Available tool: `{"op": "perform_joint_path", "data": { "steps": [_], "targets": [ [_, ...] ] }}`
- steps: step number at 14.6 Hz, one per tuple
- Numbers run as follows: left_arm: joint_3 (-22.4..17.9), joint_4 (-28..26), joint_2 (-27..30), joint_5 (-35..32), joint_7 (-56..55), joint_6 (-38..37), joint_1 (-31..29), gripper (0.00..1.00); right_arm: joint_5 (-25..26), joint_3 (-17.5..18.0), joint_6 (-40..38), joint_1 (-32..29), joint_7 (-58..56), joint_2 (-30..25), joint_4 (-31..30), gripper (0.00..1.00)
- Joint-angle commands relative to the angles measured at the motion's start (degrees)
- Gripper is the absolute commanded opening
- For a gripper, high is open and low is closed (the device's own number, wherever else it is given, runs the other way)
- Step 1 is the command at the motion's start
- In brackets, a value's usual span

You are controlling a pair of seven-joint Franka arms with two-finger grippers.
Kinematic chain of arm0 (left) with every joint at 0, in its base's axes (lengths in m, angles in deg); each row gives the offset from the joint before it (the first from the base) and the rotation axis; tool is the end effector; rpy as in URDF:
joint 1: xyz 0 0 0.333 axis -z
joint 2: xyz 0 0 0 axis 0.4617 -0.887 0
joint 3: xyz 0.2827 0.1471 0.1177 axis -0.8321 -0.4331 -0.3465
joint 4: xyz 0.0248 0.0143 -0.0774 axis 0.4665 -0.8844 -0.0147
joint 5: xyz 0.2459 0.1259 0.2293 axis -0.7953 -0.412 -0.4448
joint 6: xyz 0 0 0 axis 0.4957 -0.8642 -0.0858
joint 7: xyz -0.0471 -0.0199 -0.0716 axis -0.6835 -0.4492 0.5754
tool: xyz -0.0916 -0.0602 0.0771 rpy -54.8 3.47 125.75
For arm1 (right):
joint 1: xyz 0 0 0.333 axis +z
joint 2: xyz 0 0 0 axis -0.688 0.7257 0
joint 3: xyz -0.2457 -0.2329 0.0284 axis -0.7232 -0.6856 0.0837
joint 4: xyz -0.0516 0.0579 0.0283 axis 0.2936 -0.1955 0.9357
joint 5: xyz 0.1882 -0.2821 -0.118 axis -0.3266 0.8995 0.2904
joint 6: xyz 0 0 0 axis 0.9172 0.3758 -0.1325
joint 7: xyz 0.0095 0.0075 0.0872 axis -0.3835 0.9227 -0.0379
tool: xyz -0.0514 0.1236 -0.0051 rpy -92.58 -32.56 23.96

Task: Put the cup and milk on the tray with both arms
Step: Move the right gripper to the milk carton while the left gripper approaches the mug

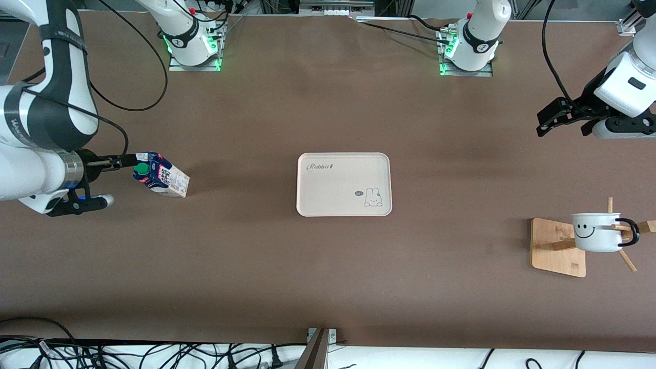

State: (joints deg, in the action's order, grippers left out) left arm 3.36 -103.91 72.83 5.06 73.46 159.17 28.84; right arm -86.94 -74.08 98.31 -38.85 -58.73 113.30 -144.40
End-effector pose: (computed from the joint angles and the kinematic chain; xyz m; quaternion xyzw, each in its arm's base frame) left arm 0.5120 -0.0358 0.6008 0.9995 0.0220 0.0233 0.0053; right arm 0.6167 0.0162 0.4355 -0.9744 -0.0802 0.2098 0.0070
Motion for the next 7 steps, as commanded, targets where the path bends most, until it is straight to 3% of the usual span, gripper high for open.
{"op": "perform_joint_path", "data": {
  "steps": [1,2,3,7],
  "targets": [
    [2.70,-2.30,1.10,-1.20,-0.13,1.13,-0.20,1.00,-7.88,-0.29,0.46,-3.81,-1.53,1.34,-0.22,1.00],
    [6.56,-2.07,1.29,-5.56,-0.31,0.28,-0.38,1.00,-9.12,-0.29,0.81,-5.39,-1.61,1.69,-0.66,1.00],
    [7.46,-1.54,1.20,-8.48,-1.09,-0.86,-0.46,1.00,-10.09,-0.29,0.90,-6.10,-1.61,2.30,-0.93,1.00],
    [7.39,-1.36,0.94,-5.37,-1.80,-0.44,-2.74,1.00,-10.37,-0.29,4.57,-5.59,-1.52,2.31,-3.99,1.00]
  ]
}}
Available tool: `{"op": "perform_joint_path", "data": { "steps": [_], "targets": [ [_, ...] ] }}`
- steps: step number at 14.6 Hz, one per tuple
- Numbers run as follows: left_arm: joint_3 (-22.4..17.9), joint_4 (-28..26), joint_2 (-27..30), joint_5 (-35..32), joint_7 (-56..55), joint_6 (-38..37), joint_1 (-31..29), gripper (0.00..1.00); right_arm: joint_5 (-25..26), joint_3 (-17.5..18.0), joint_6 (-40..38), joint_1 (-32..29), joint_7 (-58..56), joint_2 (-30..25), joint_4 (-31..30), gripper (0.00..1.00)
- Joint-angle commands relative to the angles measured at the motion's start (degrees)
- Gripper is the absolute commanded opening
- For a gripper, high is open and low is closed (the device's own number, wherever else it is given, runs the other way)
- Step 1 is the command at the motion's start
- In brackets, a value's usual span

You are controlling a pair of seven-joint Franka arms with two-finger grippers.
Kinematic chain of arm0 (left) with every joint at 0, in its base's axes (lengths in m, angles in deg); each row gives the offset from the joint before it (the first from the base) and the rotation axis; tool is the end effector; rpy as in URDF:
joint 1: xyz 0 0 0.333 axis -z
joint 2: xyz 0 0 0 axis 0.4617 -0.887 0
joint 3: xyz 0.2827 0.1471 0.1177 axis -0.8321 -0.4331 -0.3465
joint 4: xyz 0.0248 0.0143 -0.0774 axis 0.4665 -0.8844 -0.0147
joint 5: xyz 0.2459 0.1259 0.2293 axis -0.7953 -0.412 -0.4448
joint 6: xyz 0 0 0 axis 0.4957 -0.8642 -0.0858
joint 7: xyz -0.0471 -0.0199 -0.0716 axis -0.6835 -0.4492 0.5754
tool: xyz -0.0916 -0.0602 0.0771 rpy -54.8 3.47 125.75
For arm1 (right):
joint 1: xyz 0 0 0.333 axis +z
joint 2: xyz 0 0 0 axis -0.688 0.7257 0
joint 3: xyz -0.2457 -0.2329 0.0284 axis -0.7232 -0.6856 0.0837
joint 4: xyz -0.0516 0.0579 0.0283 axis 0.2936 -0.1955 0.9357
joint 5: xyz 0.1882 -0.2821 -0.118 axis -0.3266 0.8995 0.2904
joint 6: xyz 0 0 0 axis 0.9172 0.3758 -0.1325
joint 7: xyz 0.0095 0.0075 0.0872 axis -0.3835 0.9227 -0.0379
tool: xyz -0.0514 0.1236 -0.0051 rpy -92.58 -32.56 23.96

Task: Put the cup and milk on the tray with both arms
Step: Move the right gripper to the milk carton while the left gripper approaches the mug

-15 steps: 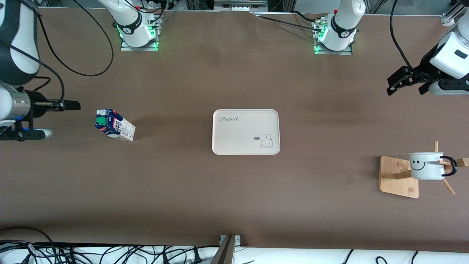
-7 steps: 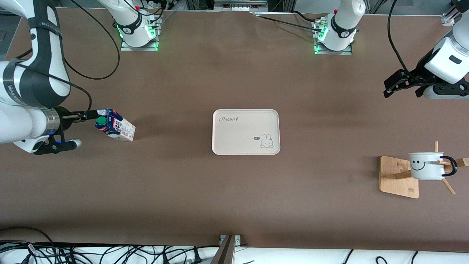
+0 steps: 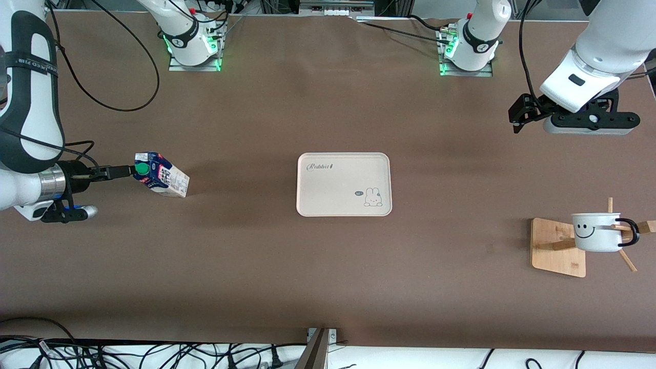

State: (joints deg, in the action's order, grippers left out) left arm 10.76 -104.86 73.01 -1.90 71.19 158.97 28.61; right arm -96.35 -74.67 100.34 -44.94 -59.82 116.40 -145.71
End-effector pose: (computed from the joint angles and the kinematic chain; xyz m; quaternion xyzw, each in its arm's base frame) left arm 0.5037 -0.0863 0.5952 -0.9977 0.0273 -0.0248 0.0574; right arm 0.6236 -0.0313 0.3955 -0.9706 -0.0259 0.2171 0.1003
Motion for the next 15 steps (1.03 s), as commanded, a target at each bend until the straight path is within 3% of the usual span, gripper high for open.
{"op": "perform_joint_path", "data": {
  "steps": [1,4,6,12,14,15],
  "targets": [
    [-0.02,-0.42,0.76,4.58,0.90,-0.15,-4.35,1.00,-0.87,0.47,4.39,0.85,0.26,-1.05,-4.01,1.00],
    [-0.02,-1.56,0.24,9.00,1.70,3.26,-9.10,1.00,-0.25,0.48,7.04,3.21,4.65,-1.32,-4.72,1.00],
    [-0.20,-5.15,1.11,9.09,2.48,7.21,-9.73,1.00,-0.16,0.48,7.49,3.75,6.32,-1.40,-4.72,1.00],
    [-1.34,-24.65,7.97,9.00,4.16,31.10,-11.04,1.00,0.10,0.56,13.01,3.93,6.59,-4.30,-11.47,1.00],
    [-1.43,-28.44,7.45,8.92,4.16,38.75,-11.66,1.00,0.10,0.56,14.34,3.93,6.33,-5.09,-13.33,1.00],
    [-1.34,-28.72,7.53,8.83,4.07,38.44,-11.58,1.00,0.10,0.48,14.52,3.93,6.33,-5.18,-13.68,1.00]
  ]
}}
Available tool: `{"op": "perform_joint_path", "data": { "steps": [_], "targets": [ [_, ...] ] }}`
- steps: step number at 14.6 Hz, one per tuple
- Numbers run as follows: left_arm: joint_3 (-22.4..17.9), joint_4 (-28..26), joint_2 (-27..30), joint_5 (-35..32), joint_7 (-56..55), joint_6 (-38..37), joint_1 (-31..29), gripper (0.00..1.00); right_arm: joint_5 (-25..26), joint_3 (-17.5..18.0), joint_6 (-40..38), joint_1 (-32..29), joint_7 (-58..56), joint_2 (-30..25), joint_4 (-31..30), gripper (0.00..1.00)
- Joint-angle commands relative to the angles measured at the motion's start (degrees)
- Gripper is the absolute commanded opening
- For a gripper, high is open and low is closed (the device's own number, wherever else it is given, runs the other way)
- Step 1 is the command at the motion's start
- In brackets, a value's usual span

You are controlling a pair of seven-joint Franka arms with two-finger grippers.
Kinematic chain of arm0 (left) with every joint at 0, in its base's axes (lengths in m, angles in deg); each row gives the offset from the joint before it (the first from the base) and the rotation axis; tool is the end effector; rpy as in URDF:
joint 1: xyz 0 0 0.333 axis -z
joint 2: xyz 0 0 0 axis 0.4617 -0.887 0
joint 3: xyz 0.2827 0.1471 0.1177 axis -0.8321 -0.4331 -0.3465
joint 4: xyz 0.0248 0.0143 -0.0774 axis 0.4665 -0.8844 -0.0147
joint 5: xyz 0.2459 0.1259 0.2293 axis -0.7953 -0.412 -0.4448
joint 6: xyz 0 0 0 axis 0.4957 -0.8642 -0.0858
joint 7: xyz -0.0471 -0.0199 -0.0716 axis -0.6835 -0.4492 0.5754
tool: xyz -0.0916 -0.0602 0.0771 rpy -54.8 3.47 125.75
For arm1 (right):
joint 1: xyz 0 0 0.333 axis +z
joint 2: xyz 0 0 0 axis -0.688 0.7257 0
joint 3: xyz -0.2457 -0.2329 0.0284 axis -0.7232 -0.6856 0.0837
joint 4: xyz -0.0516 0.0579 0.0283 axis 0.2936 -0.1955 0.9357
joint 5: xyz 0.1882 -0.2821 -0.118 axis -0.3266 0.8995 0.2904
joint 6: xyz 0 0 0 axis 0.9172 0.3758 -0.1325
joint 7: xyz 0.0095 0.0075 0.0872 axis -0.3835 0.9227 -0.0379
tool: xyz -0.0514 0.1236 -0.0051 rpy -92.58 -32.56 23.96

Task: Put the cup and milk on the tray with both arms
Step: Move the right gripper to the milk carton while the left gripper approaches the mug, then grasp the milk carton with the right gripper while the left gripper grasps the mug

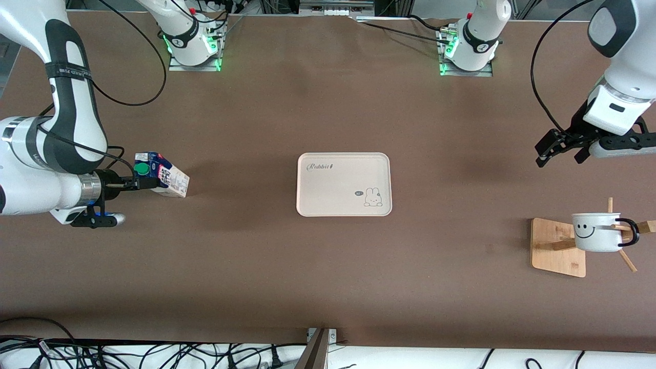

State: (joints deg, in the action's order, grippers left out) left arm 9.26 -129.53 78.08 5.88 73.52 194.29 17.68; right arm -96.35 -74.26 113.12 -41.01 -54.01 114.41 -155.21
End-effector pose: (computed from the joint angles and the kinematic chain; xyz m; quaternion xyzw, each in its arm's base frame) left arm 0.5081 0.0090 0.5058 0.9859 0.0717 0.1510 0.0054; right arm 0.6234 0.0095 0.3595 -0.9805 0.0019 0.1802 0.0789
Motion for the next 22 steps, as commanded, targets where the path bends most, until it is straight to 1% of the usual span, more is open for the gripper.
{"op": "perform_joint_path", "data": {
  "steps": [1,2,3,5,7,9,11,14,16,17,20,21,22],
  "targets": [
    [0.42,-4.14,2.37,1.05,1.74,0.67,-0.20,1.00,0.10,0.06,1.74,-0.08,0.52,-3.54,-4.45,1.00],
    [1.64,-3.70,2.54,0.26,1.39,-1.87,-0.03,1.00,0.10,0.06,1.74,-0.08,0.26,-3.63,-4.80,1.00],
    [1.83,-3.44,2.72,0.25,1.30,-3.03,-0.11,1.00,0.10,0.06,1.83,-0.08,0.08,-3.98,-5.33,1.00],
    [1.74,-3.43,1.93,0.17,2.17,-2.60,-0.55,1.00,0.18,-0.11,2.44,-0.08,-0.36,-5.56,-7.08,1.00],
    [0.69,-3.52,0.18,0.17,10.04,-2.78,-1.60,1.00,0.88,-0.20,3.32,-0.08,-0.53,-6.70,-8.66,1.00],
    [0.69,-3.61,-1.23,0.25,11.49,-1.56,-2.92,1.00,1.15,-0.20,4.89,-0.08,-1.24,-7.58,-10.42,1.00],
    [0.60,-3.96,-2.63,0.25,11.49,7.02,-2.93,1.00,1.15,-0.20,6.65,-0.08,-1.33,-8.63,-12.70,1.00],
    [-0.37,-4.31,-5.79,0.17,11.67,13.46,-3.63,1.00,1.15,-0.20,9.37,-0.08,-1.33,-9.95,-15.78,1.00],
    [-0.54,-4.40,-9.13,0.17,12.19,21.26,-4.33,1.00,1.24,-0.20,10.70,-0.08,-1.33,-10.49,-17.37,1.00],
    [-0.63,-4.31,-10.10,0.17,12.28,23.74,-4.51,1.00,1.24,-0.20,10.79,-0.08,-1.33,-10.66,-17.46,1.00],
    [-0.72,-3.70,-10.29,-0.01,12.63,24.55,-4.51,1.00,1.24,-0.29,10.97,-0.08,-1.41,-11.01,-18.34,1.00],
    [-0.72,-3.52,-10.46,-1.92,12.64,25.43,-4.42,1.00,1.24,-0.29,11.14,-0.08,-1.41,-11.19,-18.86,1.00],
    [-0.72,-3.61,-10.98,-3.77,12.55,28.57,-4.51,1.00,1.33,-0.38,11.75,-0.08,-1.50,-11.54,-19.56,1.00]
  ]
}}
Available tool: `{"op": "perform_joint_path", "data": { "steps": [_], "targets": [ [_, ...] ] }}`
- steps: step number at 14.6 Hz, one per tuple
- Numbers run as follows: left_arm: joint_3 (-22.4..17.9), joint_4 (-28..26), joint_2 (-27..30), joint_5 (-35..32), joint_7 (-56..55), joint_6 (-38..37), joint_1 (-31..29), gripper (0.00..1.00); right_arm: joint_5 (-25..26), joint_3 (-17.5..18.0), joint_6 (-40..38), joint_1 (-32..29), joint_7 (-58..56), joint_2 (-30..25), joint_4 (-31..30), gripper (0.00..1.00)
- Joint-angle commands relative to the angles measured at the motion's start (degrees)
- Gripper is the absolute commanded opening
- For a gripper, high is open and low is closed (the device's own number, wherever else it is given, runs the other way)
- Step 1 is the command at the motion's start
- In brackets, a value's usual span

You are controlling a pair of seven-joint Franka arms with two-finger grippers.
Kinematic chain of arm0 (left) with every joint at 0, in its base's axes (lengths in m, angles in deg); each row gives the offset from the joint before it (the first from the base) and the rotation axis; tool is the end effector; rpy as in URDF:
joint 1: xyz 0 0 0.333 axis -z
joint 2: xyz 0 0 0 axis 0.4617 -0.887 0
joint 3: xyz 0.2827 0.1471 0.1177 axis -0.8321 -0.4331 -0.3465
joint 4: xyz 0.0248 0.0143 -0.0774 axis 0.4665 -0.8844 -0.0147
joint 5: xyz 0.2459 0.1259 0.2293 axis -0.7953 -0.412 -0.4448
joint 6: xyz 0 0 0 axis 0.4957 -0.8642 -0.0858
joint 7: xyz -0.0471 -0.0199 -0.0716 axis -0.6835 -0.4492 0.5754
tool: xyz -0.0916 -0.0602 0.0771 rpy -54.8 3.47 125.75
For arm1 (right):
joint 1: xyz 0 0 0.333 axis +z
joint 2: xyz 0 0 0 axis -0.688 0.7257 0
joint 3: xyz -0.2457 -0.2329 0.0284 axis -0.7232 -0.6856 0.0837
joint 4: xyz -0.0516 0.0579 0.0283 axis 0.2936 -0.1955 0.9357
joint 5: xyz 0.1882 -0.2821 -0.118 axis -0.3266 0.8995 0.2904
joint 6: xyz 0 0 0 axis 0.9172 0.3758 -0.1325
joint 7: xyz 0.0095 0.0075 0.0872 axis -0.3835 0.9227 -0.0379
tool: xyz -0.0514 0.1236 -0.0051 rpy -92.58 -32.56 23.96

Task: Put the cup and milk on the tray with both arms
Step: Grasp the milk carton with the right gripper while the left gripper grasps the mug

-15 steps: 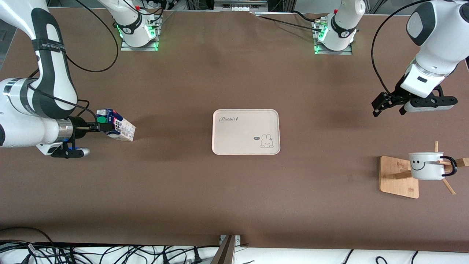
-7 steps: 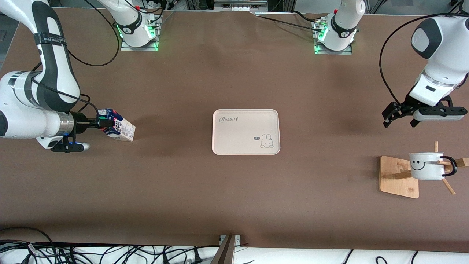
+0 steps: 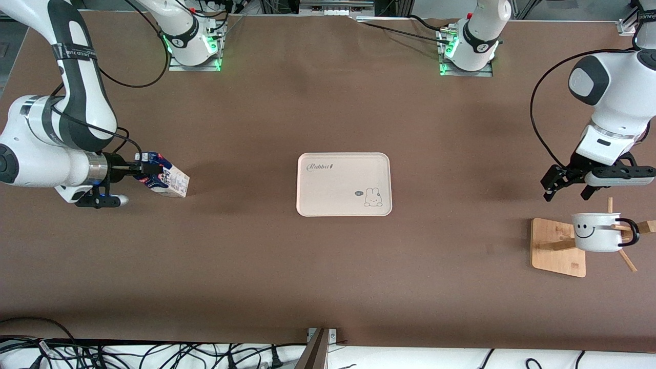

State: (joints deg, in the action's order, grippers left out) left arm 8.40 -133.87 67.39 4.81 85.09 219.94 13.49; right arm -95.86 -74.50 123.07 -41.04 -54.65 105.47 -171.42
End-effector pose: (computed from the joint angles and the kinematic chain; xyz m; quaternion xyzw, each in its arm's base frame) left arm 0.5538 0.0638 0.4307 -0.9700 -0.0122 -0.2419 0.0212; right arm 0.5756 0.0004 0.3509 -0.9847 0.0110 0.1568 0.0756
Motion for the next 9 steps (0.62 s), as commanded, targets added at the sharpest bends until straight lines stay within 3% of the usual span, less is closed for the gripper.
{"op": "perform_joint_path", "data": {
  "steps": [1,6,9],
  "targets": [
    [-0.12,0.73,-1.34,-3.24,1.07,5.56,-0.32,1.00,1.18,-0.22,2.59,-0.06,-0.86,-2.95,-4.23,1.00],
    [-0.38,0.99,-5.39,-3.34,1.07,12.17,-0.15,1.00,1.80,-0.66,4.26,-0.14,-2.18,-3.04,-5.55,1.00],
    [-0.38,3.09,-7.41,-3.42,1.07,12.27,-0.15,1.00,1.72,-0.67,4.97,-0.14,-2.18,-3.04,-6.52,1.00]
  ]
}}
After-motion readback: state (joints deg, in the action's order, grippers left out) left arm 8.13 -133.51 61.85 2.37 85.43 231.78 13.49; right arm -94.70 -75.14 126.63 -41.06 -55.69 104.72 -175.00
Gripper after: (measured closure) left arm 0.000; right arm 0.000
